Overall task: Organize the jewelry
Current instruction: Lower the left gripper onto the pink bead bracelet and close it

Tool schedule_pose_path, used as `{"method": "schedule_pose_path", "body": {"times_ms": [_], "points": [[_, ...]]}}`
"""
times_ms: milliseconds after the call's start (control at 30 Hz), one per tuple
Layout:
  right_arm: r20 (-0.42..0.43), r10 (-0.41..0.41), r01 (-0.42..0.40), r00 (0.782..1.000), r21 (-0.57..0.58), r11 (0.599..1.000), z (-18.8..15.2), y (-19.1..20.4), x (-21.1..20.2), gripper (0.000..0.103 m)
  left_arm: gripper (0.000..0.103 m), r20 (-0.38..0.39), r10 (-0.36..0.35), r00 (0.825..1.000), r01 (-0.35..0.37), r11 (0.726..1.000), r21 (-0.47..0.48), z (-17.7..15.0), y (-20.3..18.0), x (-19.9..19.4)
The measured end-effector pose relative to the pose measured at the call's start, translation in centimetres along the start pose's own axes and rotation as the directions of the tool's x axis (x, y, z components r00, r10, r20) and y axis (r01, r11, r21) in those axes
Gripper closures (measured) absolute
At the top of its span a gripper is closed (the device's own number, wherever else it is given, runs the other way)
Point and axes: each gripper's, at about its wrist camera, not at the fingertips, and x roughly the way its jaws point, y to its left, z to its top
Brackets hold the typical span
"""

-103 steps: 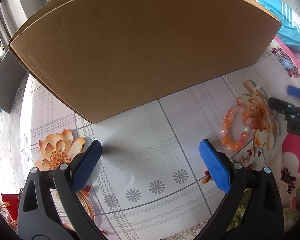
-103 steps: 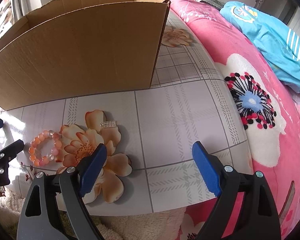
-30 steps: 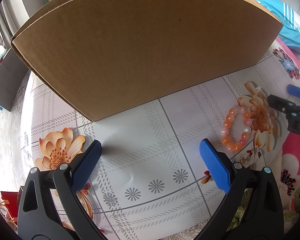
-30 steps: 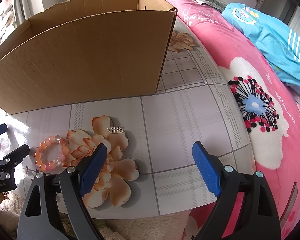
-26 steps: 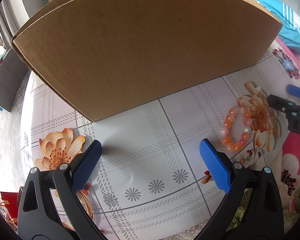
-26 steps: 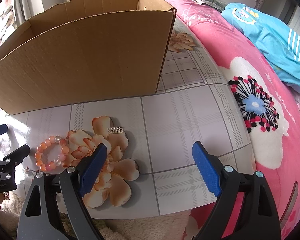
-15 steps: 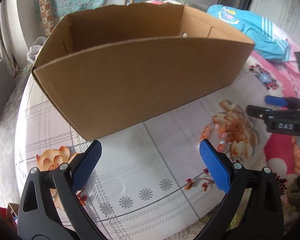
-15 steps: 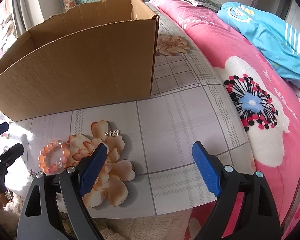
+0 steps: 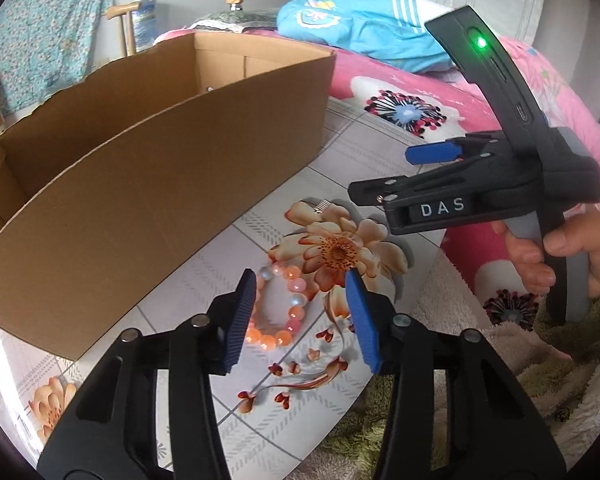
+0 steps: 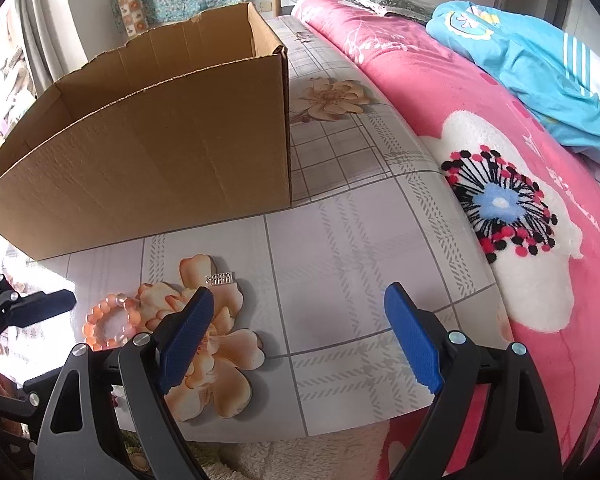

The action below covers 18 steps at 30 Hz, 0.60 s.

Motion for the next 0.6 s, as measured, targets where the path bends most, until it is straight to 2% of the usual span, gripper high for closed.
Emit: {"method": "schedule_pose_path", "body": {"times_ms": [167,367,533,600], "points": [[0.005,0.002,-0.002,1.000,0.013,1.000,-0.1,-0.4,0.0,0.018,0.079,-0.069,0.006,0.998,-0.004,0.999,0.033,-0.2,-0.7,1.6],[0.018,0.000,0.000,1.000,0.007,1.000,0.0,-0.3,-0.2,0.018,0.081,-0.111,0.032,0.993,-0.032,0.999,-0.001,-0.5,0.1,2.9],[0.029,0.002,-0.002,1.000,0.010,1.000,-0.1,0.0,-0.6,0.018,0.083,-0.100,0.057,0.993,-0.056,0.998,0.009,-0.6,0.4,3.1],[0.031,0.003,-0.004,1.000,0.010,1.000,-0.1,0.1,-0.7,0.018,0.090,-0.092,0.085,0.992,-0.083,0.996,0.024,-0.6,0.3,3.1]]}}
